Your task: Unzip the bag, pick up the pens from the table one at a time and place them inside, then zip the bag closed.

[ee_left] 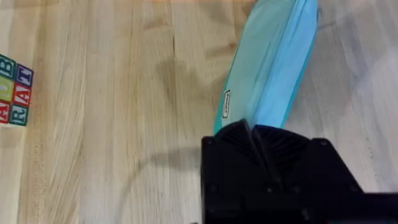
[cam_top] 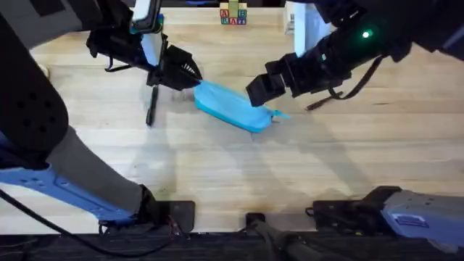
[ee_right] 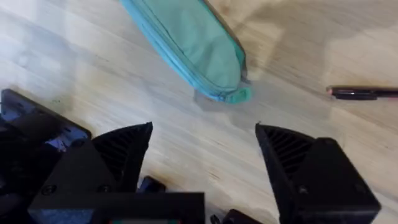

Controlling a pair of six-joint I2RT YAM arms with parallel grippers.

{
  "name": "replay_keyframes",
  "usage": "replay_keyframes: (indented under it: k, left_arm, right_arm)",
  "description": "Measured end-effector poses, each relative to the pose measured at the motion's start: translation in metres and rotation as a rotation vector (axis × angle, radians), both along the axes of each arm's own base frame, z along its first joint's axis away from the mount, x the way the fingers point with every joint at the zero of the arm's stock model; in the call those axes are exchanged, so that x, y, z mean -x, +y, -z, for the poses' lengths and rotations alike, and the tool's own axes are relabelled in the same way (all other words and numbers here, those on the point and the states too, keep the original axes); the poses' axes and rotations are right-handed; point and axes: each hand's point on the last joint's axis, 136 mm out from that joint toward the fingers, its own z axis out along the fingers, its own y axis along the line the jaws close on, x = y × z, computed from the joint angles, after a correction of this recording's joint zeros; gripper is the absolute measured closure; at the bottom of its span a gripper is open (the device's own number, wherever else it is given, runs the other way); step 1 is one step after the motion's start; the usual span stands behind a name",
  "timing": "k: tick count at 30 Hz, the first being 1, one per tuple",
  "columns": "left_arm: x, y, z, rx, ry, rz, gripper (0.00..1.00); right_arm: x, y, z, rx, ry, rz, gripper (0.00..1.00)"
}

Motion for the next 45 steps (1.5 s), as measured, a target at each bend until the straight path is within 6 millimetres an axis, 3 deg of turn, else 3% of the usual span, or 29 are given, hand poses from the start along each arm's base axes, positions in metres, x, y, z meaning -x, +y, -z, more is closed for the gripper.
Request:
replay_keyframes:
  k: [13, 20, 31, 39, 45]
  left_arm:
    - [0.0, 0.0, 0.0, 0.0, 0.0, 0.0, 0.958]
    - [0.0, 0.0, 0.0, 0.0, 0.0, 0.0, 0.958]
    - [0.0, 0.0, 0.0, 0.0, 0.0, 0.0, 0.959]
    - [0.0, 0.0, 0.0, 0.0, 0.0, 0.0, 0.959]
    - [0.0, 0.0, 0.0, 0.0, 0.0, 0.0, 0.959]
  right_arm:
    - [0.013, -0.018, 0.007, 0.053, 0.075, 0.022, 0.003]
    - [0.022, -0.04, -0.03, 0.005, -0.035, 0.041, 0.004]
    - [0.041, -0.057, -0.056, -0.019, -0.132, 0.035, 0.005]
    - [0.05, -0.083, -0.031, -0.063, -0.129, 0.141, 0.004]
    - [0.055, -0.086, -0.011, -0.138, -0.104, 0.167, 0.004]
